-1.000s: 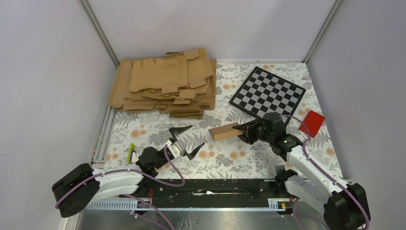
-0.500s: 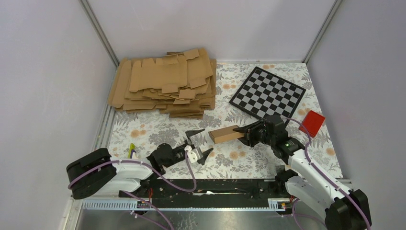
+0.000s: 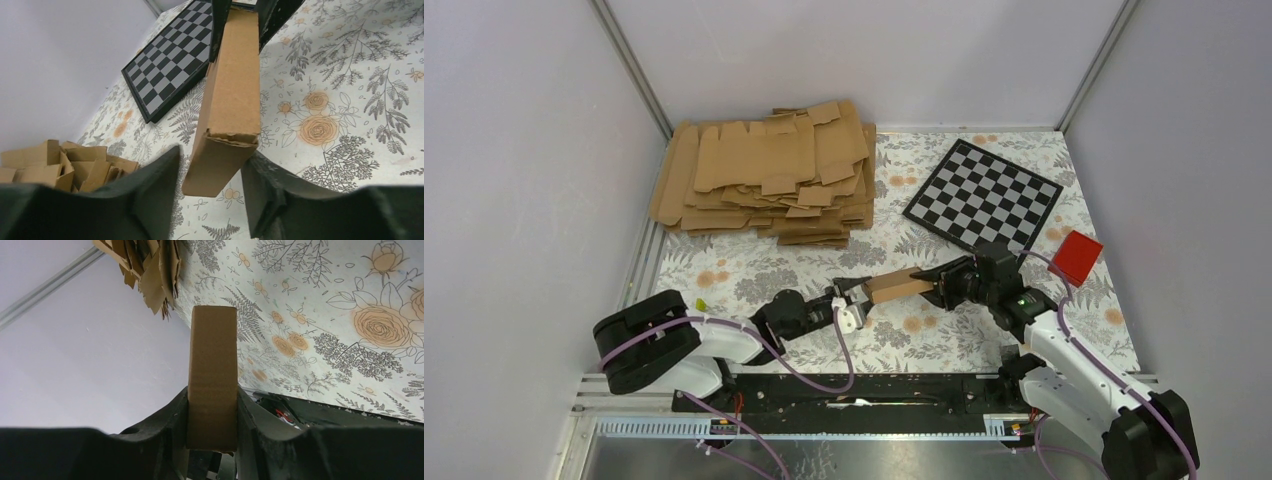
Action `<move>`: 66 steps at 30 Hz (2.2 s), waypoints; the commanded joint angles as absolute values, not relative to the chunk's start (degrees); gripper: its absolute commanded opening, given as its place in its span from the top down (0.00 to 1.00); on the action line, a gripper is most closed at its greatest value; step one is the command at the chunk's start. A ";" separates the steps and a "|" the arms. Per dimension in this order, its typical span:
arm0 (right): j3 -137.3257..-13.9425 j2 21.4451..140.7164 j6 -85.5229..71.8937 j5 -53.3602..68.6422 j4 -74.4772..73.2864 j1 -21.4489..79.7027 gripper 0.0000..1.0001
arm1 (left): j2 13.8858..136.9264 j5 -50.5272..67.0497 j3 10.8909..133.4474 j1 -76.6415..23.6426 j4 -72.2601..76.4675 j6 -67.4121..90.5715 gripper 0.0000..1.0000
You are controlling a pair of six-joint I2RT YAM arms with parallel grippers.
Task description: Fold the paper box
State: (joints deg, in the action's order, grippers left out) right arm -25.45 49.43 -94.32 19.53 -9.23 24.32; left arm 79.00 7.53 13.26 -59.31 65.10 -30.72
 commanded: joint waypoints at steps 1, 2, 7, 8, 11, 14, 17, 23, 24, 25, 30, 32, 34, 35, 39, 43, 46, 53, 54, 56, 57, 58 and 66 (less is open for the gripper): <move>-24.42 49.38 -95.61 19.82 -9.22 24.10 0.61 | 79.93 11.85 15.86 -59.50 67.61 -28.65 0.56; -24.23 49.21 -95.93 19.53 -9.26 24.08 0.53 | 80.04 12.35 15.76 -59.50 67.83 -28.04 0.61; -24.67 47.52 -92.76 16.99 -9.37 24.08 0.20 | 79.99 15.46 13.35 -57.31 74.11 -18.95 0.66; -24.91 47.27 -92.09 16.57 -9.32 24.08 0.18 | 79.98 17.02 12.64 -56.10 75.94 -15.96 0.68; -24.97 46.08 -90.60 15.26 -9.53 24.08 0.11 | 79.81 20.22 11.71 -53.63 78.00 -9.91 0.75; -24.93 44.99 -88.67 13.78 -11.03 24.06 0.05 | 80.00 20.59 11.65 -53.27 77.14 -6.15 0.79; -25.87 43.82 -84.56 11.73 -13.23 24.08 0.01 | 81.47 20.26 10.20 -53.27 79.71 -1.21 0.80; -33.63 41.60 -60.67 5.16 -20.75 24.08 0.00 | 87.42 18.54 9.64 -53.26 83.84 5.94 0.81; -34.67 41.40 -55.43 5.18 -21.33 24.08 0.00 | 88.13 18.49 10.09 -53.20 83.31 6.46 0.82; -35.71 41.17 -50.01 6.10 -21.47 24.09 0.00 | 88.93 18.47 10.37 -53.20 82.90 6.76 0.82; -40.57 41.58 -31.46 11.81 -24.05 24.08 0.00 | 91.99 18.36 11.77 -53.19 82.13 7.28 0.82; -41.60 42.15 -27.74 15.05 -24.17 24.06 0.00 | 93.35 18.34 12.52 -53.17 81.31 7.65 0.82; -42.36 43.64 -26.23 16.86 -24.11 24.08 0.00 | 94.97 18.83 12.91 -53.20 81.40 8.15 0.82; -42.68 44.52 -26.01 17.44 -24.00 24.08 0.00 | 95.51 19.10 12.85 -53.22 81.65 8.25 0.82; -43.54 49.53 -25.60 23.63 -22.96 24.06 0.01 | 95.41 20.74 12.48 -53.16 80.37 7.86 0.81; -43.32 52.54 -26.15 25.25 -21.12 24.08 0.00 | 94.80 22.64 13.81 -53.15 75.02 7.57 0.80; -43.75 52.71 -24.76 23.19 -20.43 24.08 0.00 | 95.14 23.83 13.72 -53.15 75.72 8.91 0.79; -44.08 51.89 -26.67 18.40 -18.71 24.04 0.00 | 97.22 25.53 14.16 -52.50 80.30 12.71 0.78; -43.83 52.19 -27.02 19.74 -18.47 24.08 0.00 | 97.48 25.79 14.12 -52.49 80.75 13.08 0.78; -43.06 52.49 -27.41 24.49 -16.90 24.08 0.00 | 98.00 27.25 14.38 -52.35 80.87 13.84 0.78; -42.48 52.70 -27.57 27.87 -15.38 24.07 0.01 | 98.26 27.85 14.60 -52.31 80.78 14.25 0.78; -42.03 53.13 -28.09 30.16 -14.34 24.08 0.00 | 98.48 28.27 14.79 -52.33 80.70 14.58 0.78; -41.50 56.35 -28.74 32.84 -13.74 25.29 0.55 | 100.55 30.34 16.06 -51.56 80.57 16.23 0.77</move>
